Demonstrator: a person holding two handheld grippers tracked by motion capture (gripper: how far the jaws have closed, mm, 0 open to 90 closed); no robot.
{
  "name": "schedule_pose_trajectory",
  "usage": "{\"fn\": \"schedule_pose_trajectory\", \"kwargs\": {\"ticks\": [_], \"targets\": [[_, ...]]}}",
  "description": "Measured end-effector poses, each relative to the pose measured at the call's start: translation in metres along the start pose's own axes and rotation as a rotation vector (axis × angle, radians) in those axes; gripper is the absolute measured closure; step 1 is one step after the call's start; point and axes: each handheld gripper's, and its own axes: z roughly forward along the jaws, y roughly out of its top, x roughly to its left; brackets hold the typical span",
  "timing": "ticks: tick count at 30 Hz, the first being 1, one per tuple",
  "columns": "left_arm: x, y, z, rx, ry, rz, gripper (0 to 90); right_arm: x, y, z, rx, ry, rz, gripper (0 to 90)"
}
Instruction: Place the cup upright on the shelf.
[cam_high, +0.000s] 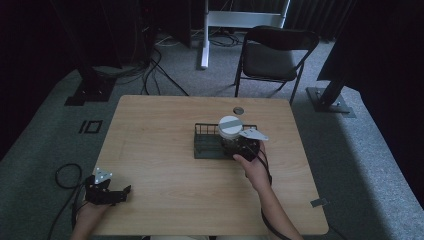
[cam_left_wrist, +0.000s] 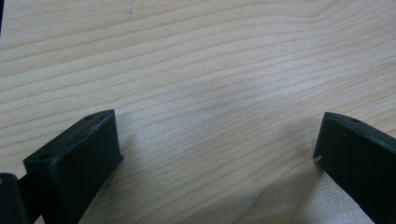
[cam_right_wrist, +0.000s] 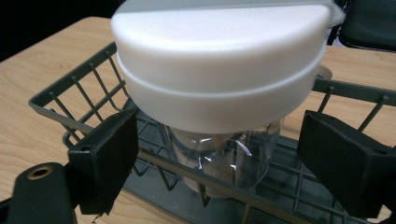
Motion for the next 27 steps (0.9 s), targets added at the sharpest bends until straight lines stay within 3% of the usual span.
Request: {"fn": "schedule_pose_trajectory", "kwargs": {"ticks": [27], "targets": [[0.0, 0.0, 0.0, 0.0, 0.0, 0.0, 0.6, -0.016, -0.021, -0.043, -0.071, -0.019, -0.005, 13.0]]}}
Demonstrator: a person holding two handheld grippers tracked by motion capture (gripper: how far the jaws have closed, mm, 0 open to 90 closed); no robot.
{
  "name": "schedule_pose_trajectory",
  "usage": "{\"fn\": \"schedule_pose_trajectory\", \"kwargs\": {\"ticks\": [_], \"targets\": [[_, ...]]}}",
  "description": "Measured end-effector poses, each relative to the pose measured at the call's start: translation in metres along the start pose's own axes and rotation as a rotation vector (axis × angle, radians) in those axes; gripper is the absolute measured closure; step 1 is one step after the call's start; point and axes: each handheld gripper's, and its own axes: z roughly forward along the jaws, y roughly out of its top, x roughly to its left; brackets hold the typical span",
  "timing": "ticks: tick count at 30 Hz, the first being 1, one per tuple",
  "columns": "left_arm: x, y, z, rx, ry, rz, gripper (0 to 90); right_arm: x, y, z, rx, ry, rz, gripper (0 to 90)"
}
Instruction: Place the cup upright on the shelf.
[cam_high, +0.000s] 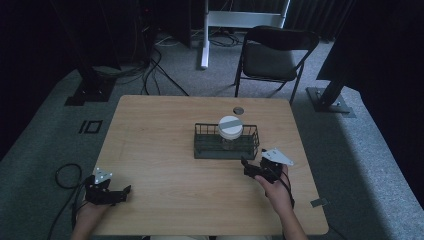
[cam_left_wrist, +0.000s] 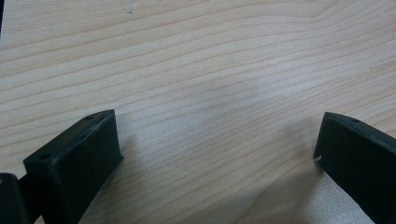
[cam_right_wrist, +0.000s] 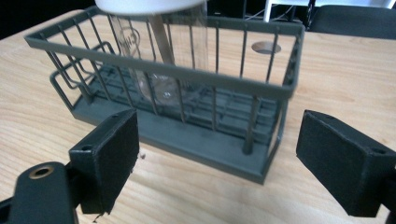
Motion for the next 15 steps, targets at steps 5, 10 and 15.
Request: {"fn": "schedule_pose_trajectory", "kwargs": {"ticks": [5, 10, 15], "targets": [[0.0, 0.0, 0.0, 0.0, 0.0, 0.0, 0.6, -0.007, -0.011, -0.004, 0.009, -0.029, 0.001, 13.1], [0.0, 0.0, 0.0, 0.0, 0.0, 0.0, 0.6, -0.017, -0.024, -0.004, 0.046, -0.057, -0.007, 13.1], [0.0, 0.0, 0.0, 0.0, 0.0, 0.0, 0.6, -0.026, -0.035, -0.003, 0.083, -0.087, 0.004, 13.1]]}}
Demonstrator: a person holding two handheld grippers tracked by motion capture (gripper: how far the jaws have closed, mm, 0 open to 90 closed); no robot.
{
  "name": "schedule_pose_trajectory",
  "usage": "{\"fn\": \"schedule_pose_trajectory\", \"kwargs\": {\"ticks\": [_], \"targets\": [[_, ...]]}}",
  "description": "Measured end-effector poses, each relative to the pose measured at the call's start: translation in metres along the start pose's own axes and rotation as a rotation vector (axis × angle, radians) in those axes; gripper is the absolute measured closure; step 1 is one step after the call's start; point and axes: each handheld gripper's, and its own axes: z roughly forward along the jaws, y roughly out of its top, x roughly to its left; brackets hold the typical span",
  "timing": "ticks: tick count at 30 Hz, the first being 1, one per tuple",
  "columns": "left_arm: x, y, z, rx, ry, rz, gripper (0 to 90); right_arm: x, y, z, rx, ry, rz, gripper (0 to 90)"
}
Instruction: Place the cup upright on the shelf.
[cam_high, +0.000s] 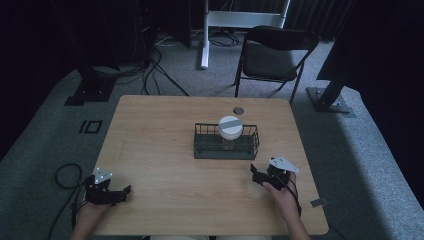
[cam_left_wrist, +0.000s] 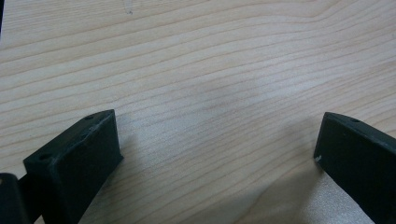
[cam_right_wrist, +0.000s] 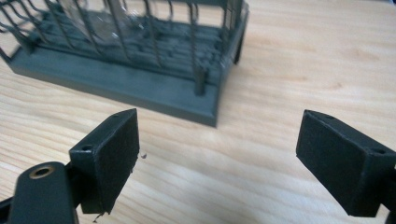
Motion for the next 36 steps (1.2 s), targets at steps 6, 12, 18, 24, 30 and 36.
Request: {"fn": "schedule_pose_trajectory", "kwargs": {"ticks": [6, 12, 18, 24, 30, 36], "targets": [[0.0, 0.0, 0.0, 0.001, 0.0, 0.001, 0.6, -0.008, -0.007, 0.0, 0.031, -0.036, -0.006, 13.1], [0.0, 0.0, 0.0, 0.002, 0.0, 0.001, 0.6, -0.017, -0.015, 0.002, 0.079, -0.077, -0.006, 13.0], [0.0, 0.0, 0.0, 0.001, 0.0, 0.001, 0.6, -0.023, -0.018, 0.004, 0.128, -0.126, -0.013, 13.0], [0.0, 0.0, 0.0, 0.001, 0.0, 0.001, 0.6, -0.029, -0.02, 0.004, 0.183, -0.168, 0.008, 13.0], [0.0, 0.0, 0.0, 0.001, 0.0, 0.001, 0.6, -0.035, -0.021, 0.004, 0.219, -0.145, 0.061, 12.8], [0.0, 0.0, 0.0, 0.001, 0.0, 0.001, 0.6, -0.037, -0.022, 0.004, 0.225, -0.131, 0.082, 12.6]]}}
